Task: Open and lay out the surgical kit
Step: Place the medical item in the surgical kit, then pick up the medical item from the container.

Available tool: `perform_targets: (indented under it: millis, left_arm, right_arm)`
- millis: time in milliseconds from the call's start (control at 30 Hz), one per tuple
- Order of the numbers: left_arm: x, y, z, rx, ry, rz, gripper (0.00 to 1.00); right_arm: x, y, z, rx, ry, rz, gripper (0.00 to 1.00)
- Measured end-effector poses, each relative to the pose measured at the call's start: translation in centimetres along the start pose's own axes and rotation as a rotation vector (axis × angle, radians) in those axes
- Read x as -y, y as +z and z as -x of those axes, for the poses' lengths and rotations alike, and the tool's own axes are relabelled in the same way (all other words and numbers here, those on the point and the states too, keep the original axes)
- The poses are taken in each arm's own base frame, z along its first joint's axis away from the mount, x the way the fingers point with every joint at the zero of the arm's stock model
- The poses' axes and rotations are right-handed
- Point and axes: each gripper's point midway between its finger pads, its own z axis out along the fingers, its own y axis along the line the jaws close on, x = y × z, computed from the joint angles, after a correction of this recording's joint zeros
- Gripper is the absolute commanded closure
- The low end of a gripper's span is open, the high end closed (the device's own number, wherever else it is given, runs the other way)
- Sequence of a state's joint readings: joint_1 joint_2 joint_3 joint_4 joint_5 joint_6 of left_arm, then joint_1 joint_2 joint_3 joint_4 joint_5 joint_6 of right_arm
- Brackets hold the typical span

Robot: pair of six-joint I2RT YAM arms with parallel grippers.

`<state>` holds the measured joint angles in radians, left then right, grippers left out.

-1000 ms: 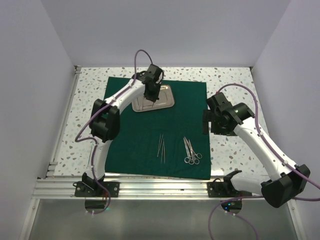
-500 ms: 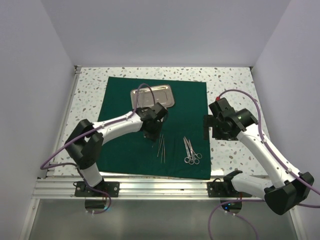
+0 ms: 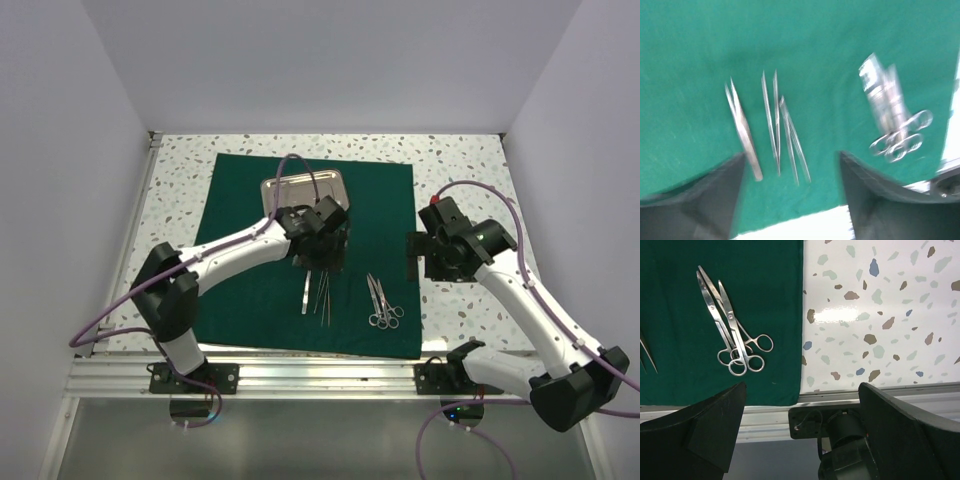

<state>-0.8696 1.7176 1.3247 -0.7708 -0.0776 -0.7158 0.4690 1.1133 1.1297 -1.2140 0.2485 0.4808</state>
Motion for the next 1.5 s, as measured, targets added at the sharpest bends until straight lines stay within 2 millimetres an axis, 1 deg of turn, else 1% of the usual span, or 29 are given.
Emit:
perform_targets:
  millis: [33, 100, 167, 200, 267, 333, 367, 433, 467, 533, 633, 700, 767, 867, 1067, 1167, 1433, 1500]
  left_arm:
    - [0.5, -0.8, 1.5, 0.038, 0.005, -0.011, 0.01]
    - [1.1, -2.1, 4.3, 0.113, 0.0, -0.026, 0.0]
    - [0.7, -2.9, 6.7, 0.167, -0.018, -0.034, 0.0]
    - [-0.2, -3.0, 7.8, 0.185, -0.035, -0.028, 0.0]
    - [-2.9, -2.6, 9.6, 0.197, -0.079, 0.003, 0.05]
    - [-6.5, -1.6, 11.5, 0.199, -0.134, 0.056, 0.12]
    - [-7.8, -1.1, 12.3, 0.2, -0.152, 0.078, 0.14]
    - [-10.9, 0.4, 14.6, 0.201, -0.186, 0.136, 0.24]
    - [-12.0, 1.2, 15.6, 0.201, -0.194, 0.156, 0.26]
    - [-13.5, 2.9, 17.2, 0.191, -0.188, 0.188, 0.34]
    - [-14.1, 5.4, 18.6, 0.17, -0.16, 0.202, 0.44]
    - [-14.1, 6.7, 18.9, 0.152, -0.137, 0.202, 0.49]
    - [-14.1, 7.7, 18.9, 0.136, -0.128, 0.201, 0.51]
    - [-14.2, 8.5, 18.6, 0.118, -0.118, 0.203, 0.51]
    - [-14.5, 8.8, 18.4, 0.109, -0.112, 0.207, 0.53]
    - [-14.7, 9.0, 18.3, 0.107, -0.114, 0.208, 0.55]
    - [-15.7, 9.8, 16.8, 0.065, -0.124, 0.224, 0.57]
    - [-15.8, 10.0, 16.4, 0.054, -0.125, 0.224, 0.6]
  right_arm:
    - [0.0, -0.1, 0.0, 0.002, 0.001, 0.001, 0.02]
    - [0.1, -0.2, 0.0, 0.009, 0.003, 0.002, 0.02]
    - [0.1, -0.3, 0.0, 0.013, 0.009, 0.002, 0.02]
    - [0.1, -0.3, 0.0, 0.013, 0.012, 0.002, 0.02]
    - [0.1, -0.3, 0.0, 0.011, 0.018, 0.001, 0.02]
    - [0.1, -0.2, 0.0, 0.009, 0.024, -0.002, 0.02]
    - [0.1, -0.1, 0.0, 0.007, 0.026, -0.007, 0.02]
    - [0.2, 0.1, 0.1, 0.001, 0.029, -0.022, 0.02]
    - [0.1, 0.2, 0.2, -0.003, 0.03, -0.028, 0.02]
    - [0.0, 0.3, 0.6, -0.007, 0.031, -0.034, 0.02]
    - [-0.2, 0.2, 1.4, 0.0, 0.037, -0.04, 0.02]
    - [-0.2, 0.0, 1.9, 0.012, 0.04, -0.049, 0.02]
    - [-0.1, -0.1, 2.1, 0.017, 0.045, -0.054, 0.02]
    - [-0.1, -0.1, 2.1, 0.013, 0.048, -0.06, 0.02]
    - [0.1, 0.2, 1.9, -0.002, 0.053, -0.082, 0.02]
    - [0.2, 0.2, 1.9, -0.001, 0.059, -0.086, 0.02]
    - [0.1, 0.2, 1.9, -0.002, 0.071, -0.087, 0.02]
    - [0.1, 0.2, 1.9, -0.004, 0.071, -0.088, 0.02]
